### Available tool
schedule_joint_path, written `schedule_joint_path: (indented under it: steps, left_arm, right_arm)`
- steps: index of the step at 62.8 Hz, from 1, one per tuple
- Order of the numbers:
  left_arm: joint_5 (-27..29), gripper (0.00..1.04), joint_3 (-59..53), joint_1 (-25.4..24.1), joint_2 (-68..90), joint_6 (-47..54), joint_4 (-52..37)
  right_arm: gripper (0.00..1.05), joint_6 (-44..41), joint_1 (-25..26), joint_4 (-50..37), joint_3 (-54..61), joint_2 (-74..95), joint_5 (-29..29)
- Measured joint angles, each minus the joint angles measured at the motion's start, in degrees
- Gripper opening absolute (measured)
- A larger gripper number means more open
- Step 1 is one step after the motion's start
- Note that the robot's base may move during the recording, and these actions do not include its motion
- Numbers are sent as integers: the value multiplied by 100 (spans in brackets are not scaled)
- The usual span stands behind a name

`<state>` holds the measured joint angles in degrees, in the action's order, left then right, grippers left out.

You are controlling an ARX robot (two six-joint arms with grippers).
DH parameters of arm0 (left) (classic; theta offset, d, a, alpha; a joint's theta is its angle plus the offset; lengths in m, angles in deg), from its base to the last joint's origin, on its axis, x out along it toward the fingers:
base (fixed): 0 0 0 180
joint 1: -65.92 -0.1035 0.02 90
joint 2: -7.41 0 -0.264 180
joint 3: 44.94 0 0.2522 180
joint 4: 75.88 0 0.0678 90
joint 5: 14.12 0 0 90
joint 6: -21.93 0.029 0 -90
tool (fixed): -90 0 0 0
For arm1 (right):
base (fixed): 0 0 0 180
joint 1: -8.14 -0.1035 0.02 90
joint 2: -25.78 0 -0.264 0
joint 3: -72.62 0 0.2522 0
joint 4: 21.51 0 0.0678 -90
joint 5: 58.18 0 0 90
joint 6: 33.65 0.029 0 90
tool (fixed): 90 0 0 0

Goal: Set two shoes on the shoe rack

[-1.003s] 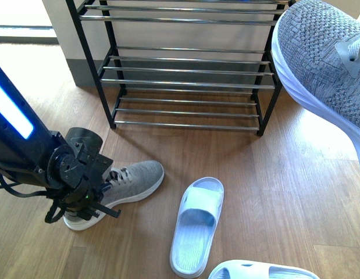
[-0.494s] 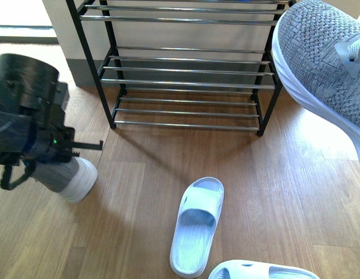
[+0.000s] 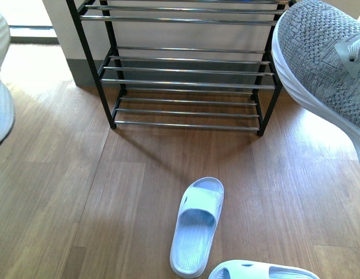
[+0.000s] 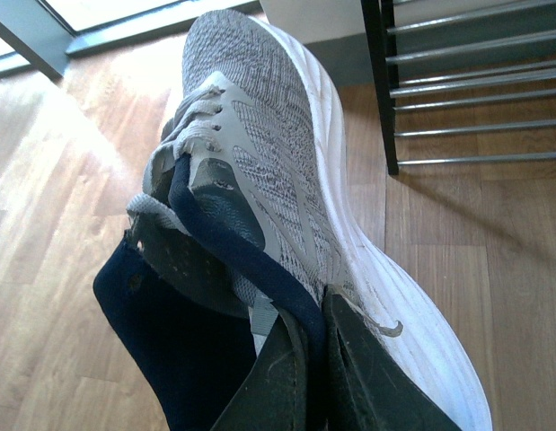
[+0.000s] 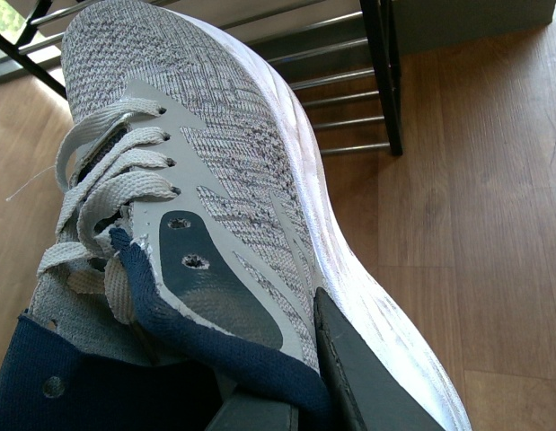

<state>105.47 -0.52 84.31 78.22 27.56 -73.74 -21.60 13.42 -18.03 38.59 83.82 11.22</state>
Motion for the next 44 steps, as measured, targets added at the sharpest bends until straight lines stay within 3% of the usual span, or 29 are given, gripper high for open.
schedule_joint_path:
  steps: [15, 44]
  left_arm:
    - [876, 2, -341, 785, -1585, 72, 1143]
    - [944, 2, -435, 898, -1757, 70, 1220]
  right_arm:
    - [1, -2, 0, 0, 0, 0, 0]
    - [1, -2, 0, 2, 2, -2, -2]
